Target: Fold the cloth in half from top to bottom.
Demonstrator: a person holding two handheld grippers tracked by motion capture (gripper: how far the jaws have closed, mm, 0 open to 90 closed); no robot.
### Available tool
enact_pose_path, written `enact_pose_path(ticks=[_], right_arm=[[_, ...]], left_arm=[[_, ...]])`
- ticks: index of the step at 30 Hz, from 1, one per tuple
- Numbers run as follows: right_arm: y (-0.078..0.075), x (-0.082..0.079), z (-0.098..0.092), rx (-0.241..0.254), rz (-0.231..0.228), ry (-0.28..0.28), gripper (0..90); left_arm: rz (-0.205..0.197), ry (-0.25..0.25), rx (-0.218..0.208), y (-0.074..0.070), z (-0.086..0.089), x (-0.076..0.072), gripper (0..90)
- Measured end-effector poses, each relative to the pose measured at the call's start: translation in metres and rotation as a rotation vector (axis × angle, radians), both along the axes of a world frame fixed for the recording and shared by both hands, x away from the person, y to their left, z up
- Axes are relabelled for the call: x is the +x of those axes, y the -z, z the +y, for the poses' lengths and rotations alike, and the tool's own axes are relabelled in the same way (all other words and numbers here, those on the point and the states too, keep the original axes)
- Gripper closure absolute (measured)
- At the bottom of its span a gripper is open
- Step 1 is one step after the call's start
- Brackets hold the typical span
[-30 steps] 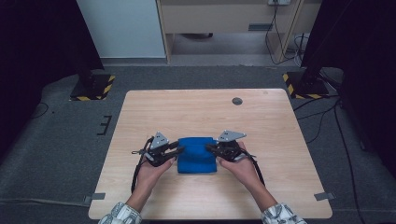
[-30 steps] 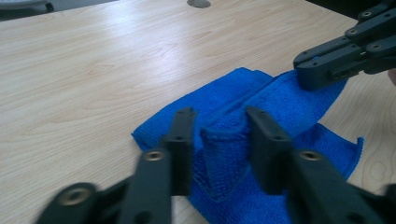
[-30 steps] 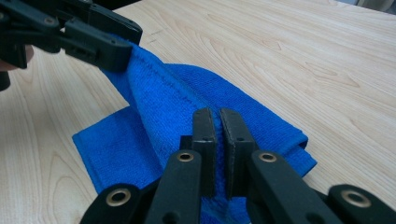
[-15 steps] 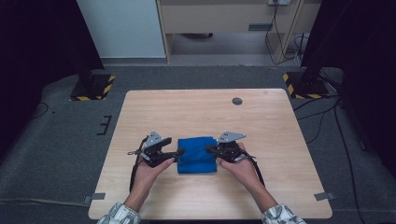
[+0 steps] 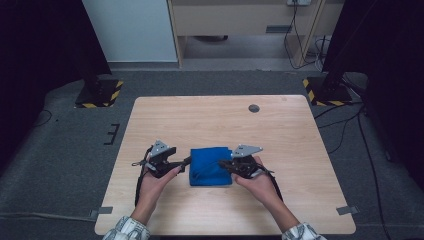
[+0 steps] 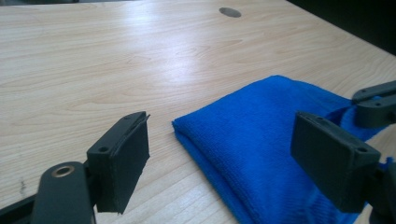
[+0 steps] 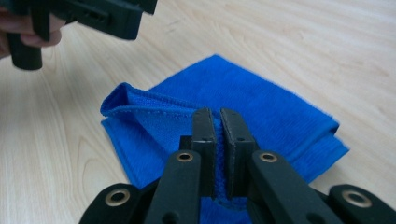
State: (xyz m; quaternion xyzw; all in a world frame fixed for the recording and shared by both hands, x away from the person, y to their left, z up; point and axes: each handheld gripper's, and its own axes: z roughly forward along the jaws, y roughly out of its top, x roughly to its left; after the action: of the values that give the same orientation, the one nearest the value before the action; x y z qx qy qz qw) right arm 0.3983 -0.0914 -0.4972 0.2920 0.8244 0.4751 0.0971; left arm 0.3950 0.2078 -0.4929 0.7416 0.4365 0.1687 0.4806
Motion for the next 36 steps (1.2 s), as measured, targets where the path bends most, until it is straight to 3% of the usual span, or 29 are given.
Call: enact_pose_path(ticks=[3,21,29,36], right_arm=[[0.004,-0.003,-0.003,0.0,0.009,-0.003,83.2],[0.019,-0.022,-0.012,-0.048,0.046,-0.033,69.1],[0.02,-0.031,-0.007,-0.06,0.075,-0.051,51.4],[0.01,-0.031,-0.003,-0.004,0.055,-0.05,39.8]], left_arm=[[0.0,-0.001,0.023,0.002,-0.001,0.0,18.4],[0.017,0.015,0.065,0.014,-0.01,-0.003,17.1],[0.019,0.023,0.08,0.017,-0.017,-0.004,14.1],[0.024,0.048,0.101,0.019,-0.02,-0.005,13.6]])
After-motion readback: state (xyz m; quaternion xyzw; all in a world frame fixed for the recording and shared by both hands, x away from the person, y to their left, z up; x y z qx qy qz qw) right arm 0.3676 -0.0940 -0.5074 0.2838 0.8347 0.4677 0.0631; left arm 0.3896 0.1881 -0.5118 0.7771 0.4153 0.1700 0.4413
